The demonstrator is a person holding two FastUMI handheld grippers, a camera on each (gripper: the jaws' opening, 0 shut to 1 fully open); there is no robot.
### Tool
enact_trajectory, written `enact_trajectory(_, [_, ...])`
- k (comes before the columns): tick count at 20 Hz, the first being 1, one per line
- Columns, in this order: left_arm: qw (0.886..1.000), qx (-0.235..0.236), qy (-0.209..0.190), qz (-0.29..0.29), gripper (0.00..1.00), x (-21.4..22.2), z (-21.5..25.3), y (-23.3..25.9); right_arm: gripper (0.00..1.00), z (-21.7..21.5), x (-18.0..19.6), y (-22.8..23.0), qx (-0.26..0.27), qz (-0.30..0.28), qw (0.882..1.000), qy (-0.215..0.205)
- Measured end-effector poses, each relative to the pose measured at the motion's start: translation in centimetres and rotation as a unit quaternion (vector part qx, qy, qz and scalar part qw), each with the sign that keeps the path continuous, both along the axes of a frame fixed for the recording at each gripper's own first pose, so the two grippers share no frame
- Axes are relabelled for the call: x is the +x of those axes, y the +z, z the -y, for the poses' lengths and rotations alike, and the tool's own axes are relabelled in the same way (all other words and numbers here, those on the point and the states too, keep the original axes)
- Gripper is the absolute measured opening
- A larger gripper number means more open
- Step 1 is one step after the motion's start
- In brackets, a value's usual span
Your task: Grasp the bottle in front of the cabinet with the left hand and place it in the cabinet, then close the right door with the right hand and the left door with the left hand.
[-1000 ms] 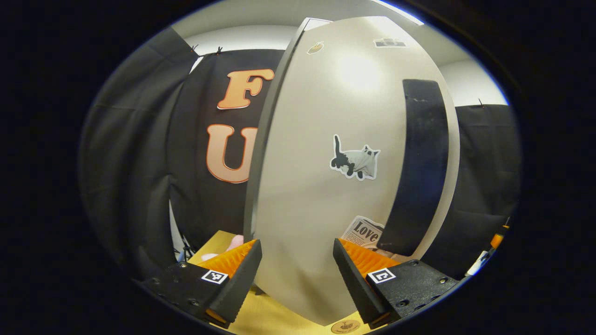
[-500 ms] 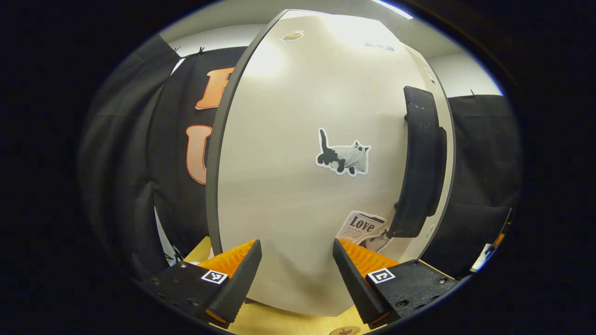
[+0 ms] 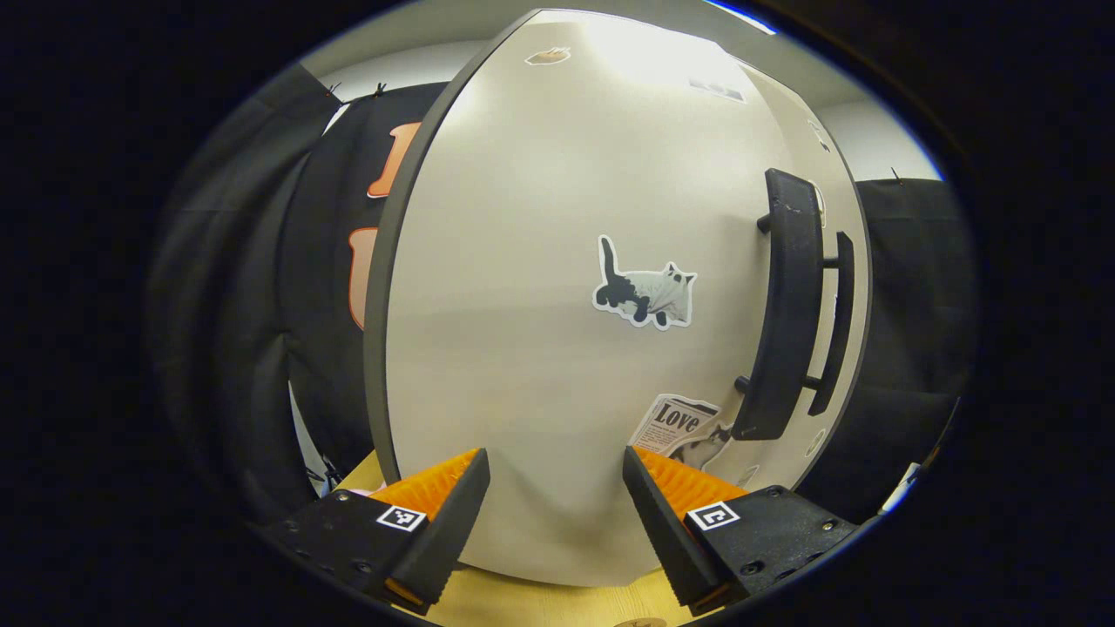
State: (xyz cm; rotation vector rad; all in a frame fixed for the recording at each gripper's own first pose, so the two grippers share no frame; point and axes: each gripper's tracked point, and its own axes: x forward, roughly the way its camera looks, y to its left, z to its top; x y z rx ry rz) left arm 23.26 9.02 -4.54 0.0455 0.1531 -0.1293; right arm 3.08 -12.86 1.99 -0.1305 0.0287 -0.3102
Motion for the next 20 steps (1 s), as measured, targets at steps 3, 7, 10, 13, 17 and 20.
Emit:
enact_trajectory(3, [1.0,-0.007,0.005,-0.003,0.94,0.0,-0.1,0.0,0.95,0.4,0.8,0.2,0.001,0.0,1.0,0.004])
enact_trajectory(7, [1.0,-0.005,0.011,-0.005,0.94,0.0,-0.2,0.0,0.95,1.0,1.9,0.4,-0.002,-0.003,1.0,0.01])
enact_trajectory(10, [1.0,-0.002,0.016,-0.008,0.94,0.4,0.0,-0.2,0.95,1.6,2.8,0.5,0.0,-0.006,1.0,0.016])
enact_trajectory(13, [0.999,-0.001,0.029,-0.019,0.94,0.4,0.3,-0.5,0.95,2.4,3.5,0.6,0.002,-0.008,1.0,0.022])
enact_trajectory(17, [0.999,0.007,0.028,-0.021,0.94,-0.4,1.7,0.1,0.95,3.4,4.4,1.3,0.0,-0.01,0.999,0.031])
enact_trajectory(20, [0.999,0.011,0.035,-0.022,0.94,-2.0,2.1,1.1,0.95,4.0,4.8,2.7,-0.006,-0.001,0.999,0.038])
